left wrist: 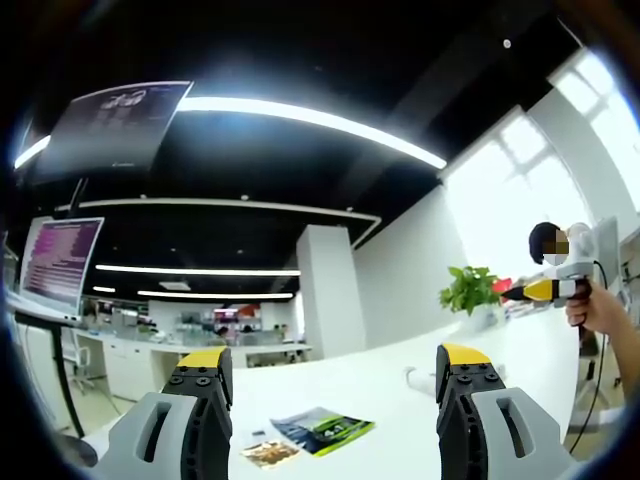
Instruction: Arrange the skincare products in the storage area until every visible bottle or jar stands upright without overlapping.
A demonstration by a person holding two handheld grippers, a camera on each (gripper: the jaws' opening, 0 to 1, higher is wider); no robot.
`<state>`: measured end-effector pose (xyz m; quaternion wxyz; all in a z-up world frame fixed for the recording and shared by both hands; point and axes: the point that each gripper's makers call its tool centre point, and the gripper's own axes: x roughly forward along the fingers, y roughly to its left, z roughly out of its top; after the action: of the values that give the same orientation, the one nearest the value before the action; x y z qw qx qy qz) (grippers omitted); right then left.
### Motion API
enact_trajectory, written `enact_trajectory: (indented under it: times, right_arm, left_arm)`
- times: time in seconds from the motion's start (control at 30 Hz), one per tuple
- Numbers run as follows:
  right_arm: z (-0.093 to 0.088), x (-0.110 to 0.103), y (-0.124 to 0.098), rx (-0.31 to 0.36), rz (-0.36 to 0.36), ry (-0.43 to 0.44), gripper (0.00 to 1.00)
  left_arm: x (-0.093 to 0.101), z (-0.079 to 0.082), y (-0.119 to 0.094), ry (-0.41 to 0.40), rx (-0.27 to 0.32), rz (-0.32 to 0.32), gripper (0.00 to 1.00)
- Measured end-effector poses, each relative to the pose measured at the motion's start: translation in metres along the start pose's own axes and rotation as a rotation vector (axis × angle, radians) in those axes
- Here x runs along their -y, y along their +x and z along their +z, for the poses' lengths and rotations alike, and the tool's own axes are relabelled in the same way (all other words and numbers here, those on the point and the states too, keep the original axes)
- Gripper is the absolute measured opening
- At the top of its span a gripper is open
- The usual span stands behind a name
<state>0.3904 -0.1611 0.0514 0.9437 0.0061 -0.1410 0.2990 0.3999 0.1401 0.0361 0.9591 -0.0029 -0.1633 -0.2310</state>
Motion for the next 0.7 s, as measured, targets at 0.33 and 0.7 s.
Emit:
enact_trajectory:
  times: [0.33, 0.7]
  right_arm:
    - [-0.0003, -0.0013, 0.0001, -0.001, 0.002, 0.0, 0.69]
    - [0.0005, -0.0011, 0.0001, 0.001, 0.003, -0.002, 0.69]
  left_arm:
    - [0.0006, -0.0006, 0.0003, 0.001, -0.002, -0.003, 0.86]
    - [0.0012, -0.0009, 0.0002, 0.001, -0.004, -0.004, 0.86]
